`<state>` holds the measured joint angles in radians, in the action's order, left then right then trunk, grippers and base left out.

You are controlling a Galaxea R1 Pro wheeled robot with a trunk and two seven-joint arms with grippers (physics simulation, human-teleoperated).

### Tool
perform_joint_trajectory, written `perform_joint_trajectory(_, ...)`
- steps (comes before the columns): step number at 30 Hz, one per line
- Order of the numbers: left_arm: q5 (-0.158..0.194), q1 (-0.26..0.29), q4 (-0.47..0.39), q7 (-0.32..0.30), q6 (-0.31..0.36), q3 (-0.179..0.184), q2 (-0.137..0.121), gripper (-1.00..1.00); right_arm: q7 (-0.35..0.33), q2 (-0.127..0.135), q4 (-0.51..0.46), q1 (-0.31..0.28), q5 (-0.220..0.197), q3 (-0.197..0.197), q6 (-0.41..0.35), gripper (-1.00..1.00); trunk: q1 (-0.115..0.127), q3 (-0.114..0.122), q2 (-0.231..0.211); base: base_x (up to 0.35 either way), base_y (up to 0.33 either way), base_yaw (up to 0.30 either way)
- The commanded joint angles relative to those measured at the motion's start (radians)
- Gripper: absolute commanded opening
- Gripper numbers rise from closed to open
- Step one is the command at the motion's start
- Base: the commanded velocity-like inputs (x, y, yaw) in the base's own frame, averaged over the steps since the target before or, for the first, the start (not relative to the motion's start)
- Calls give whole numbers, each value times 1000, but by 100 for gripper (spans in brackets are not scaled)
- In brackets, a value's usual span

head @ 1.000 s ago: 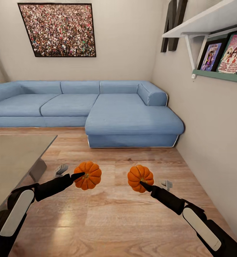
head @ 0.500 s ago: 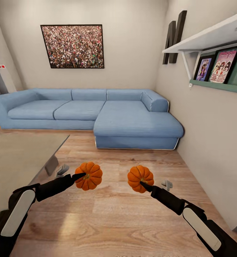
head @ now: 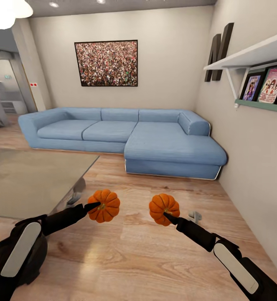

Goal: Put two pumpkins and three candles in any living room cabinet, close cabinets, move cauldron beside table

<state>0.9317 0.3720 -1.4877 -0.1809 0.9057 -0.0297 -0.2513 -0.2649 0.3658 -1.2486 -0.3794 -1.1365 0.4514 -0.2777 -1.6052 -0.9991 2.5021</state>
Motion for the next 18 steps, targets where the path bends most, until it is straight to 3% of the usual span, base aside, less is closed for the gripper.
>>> perform_joint_trajectory(1,-7,1,0,-6,4,-2,0,-100,1,1,0,0,-8,1,-3,-100,0,0,0,-8,0,214)
perform_joint_trajectory(6,-7,1,1,-6,4,-1,1,-100,1,1,0,0,-8,1,-3,-100,0,5,0,-96,0,214)
perform_joint_trajectory(18,-5,-1,1,-10,3,-4,0,-100,4,-1,0,0,-8,2,-3,-100,0,18,0,-311,-26,214)
